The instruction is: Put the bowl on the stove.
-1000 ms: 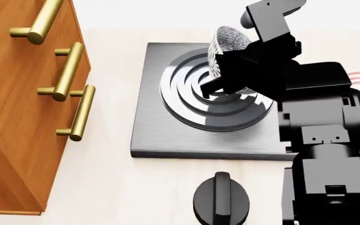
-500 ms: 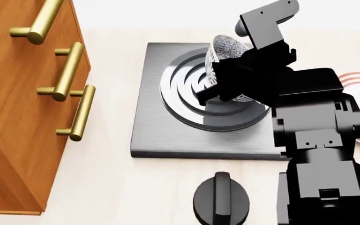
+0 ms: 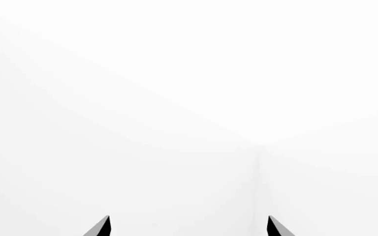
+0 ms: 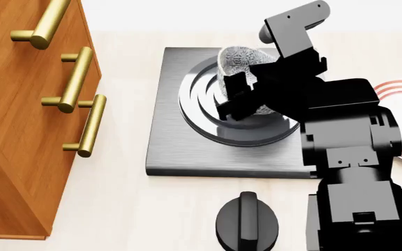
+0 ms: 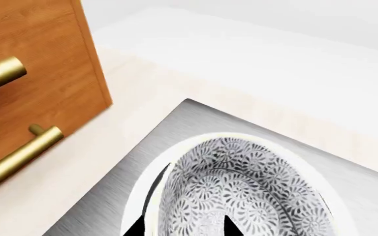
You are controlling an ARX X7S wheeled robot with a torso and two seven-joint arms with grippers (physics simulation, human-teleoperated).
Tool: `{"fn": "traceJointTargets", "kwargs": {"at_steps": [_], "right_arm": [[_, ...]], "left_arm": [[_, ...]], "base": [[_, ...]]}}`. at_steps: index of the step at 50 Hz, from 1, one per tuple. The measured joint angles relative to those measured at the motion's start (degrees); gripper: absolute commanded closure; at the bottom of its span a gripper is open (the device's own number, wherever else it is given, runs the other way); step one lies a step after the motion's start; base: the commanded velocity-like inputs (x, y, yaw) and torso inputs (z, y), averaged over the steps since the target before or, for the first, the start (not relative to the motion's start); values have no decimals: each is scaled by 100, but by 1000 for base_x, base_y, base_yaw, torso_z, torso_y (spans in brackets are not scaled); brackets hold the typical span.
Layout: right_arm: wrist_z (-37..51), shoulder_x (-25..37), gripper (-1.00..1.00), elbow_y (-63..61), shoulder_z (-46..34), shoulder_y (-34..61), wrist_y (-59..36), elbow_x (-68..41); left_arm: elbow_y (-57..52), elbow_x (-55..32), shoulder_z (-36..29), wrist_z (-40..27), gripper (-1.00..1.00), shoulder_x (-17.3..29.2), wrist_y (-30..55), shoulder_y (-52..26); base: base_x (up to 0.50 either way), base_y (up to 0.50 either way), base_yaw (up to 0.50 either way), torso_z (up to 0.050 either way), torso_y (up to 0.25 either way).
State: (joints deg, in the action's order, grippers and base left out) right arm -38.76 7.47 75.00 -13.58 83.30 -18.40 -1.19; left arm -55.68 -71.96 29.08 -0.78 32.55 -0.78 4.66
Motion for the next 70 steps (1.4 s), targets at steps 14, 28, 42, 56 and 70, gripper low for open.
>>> {"fn": "traceJointTargets", "kwargs": {"at_steps": [14,28,42,56,70], "right_arm": [[-151,-19,-100,0,105,8,2,-36],[-656,-25,-100,0,223,23,-68,-55],[-1049,53,-100,0,599,147,507,-175],[-660,557,-100,-2954,1445,-1265,-168,-670],[-154,503,-100,-5838,2368,-3305,-560,-1221]], "left_arm": [[-1,3,-1,-6,-100,9,-27,18],[6,4,-9,-37,-100,30,-47,11],[24,2,-34,-62,-100,46,-69,9],[8,18,-73,-55,-100,40,-94,32],[3,7,-86,-43,-100,42,-126,64]], "base": [[0,0,0,0,0],[0,0,0,0,0],[0,0,0,0,0],[0,0,0,0,0],[0,0,0,0,0]]}}
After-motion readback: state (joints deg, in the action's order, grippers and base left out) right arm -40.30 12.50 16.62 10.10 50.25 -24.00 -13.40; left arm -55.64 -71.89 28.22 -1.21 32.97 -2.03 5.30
